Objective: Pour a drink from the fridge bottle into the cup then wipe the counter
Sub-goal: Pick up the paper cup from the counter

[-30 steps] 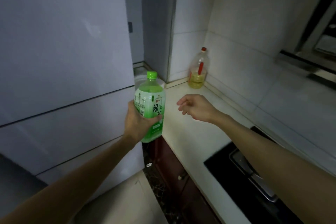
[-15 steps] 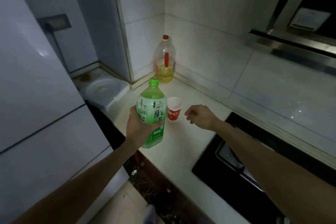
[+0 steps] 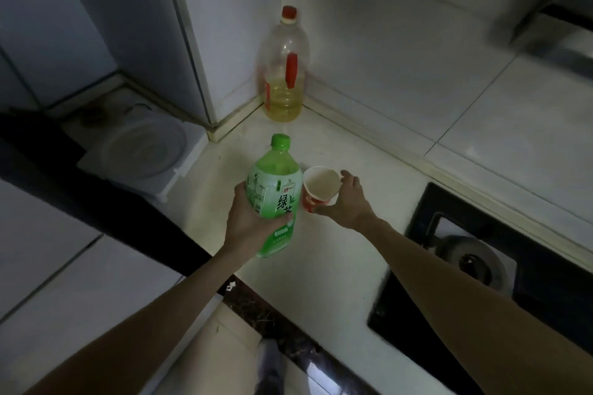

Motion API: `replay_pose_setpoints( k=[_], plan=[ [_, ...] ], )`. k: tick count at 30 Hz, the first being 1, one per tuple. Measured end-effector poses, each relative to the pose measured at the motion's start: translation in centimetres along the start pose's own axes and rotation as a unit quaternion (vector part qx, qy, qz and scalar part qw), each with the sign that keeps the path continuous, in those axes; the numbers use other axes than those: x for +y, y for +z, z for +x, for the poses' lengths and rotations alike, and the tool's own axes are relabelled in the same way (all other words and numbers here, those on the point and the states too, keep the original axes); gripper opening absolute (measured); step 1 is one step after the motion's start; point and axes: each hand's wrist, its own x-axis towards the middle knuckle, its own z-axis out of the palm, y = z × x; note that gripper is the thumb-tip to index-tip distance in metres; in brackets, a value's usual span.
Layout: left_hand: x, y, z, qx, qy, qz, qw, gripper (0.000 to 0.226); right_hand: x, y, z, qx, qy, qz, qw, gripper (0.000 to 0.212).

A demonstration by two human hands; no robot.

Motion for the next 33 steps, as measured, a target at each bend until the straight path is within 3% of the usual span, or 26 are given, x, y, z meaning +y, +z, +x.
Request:
replay_pose_setpoints(
  k=[4, 9, 14, 24, 33],
  plan=[
    [-1.5, 0.3, 1.6, -0.013, -0.018, -0.014, 1.0, 0.087, 0.8, 2.4, 1.6, 0.041, 0.056, 0.094, 0.993, 0.12],
    [-2.6, 0.6, 3.1, -0.027, -0.027, -0.012, 0.999, 0.089, 3.4, 5.3, 3.7, 0.081, 0.015, 0.241, 0.967, 0.073],
    [-3.4, 0.2, 4.1, -0.031, -0.032, -0.006, 0.999, 0.087, 2.6, 6.8, 4.7, 0.069, 0.035, 0.314, 0.946, 0.077],
    [-0.7, 0.4, 5.5, -0.038, -0.019, 0.01, 0.999, 0.09, 1.6, 4.4, 3.2, 0.069, 0.025, 0.272, 0.959, 0.084],
    [4.7, 5.2, 3.9, -0.111, 0.043, 0.038, 0.992, 0.088, 4.8, -3.5, -1.9, 0.152, 0.032, 0.274, 0.949, 0.087]
  ],
)
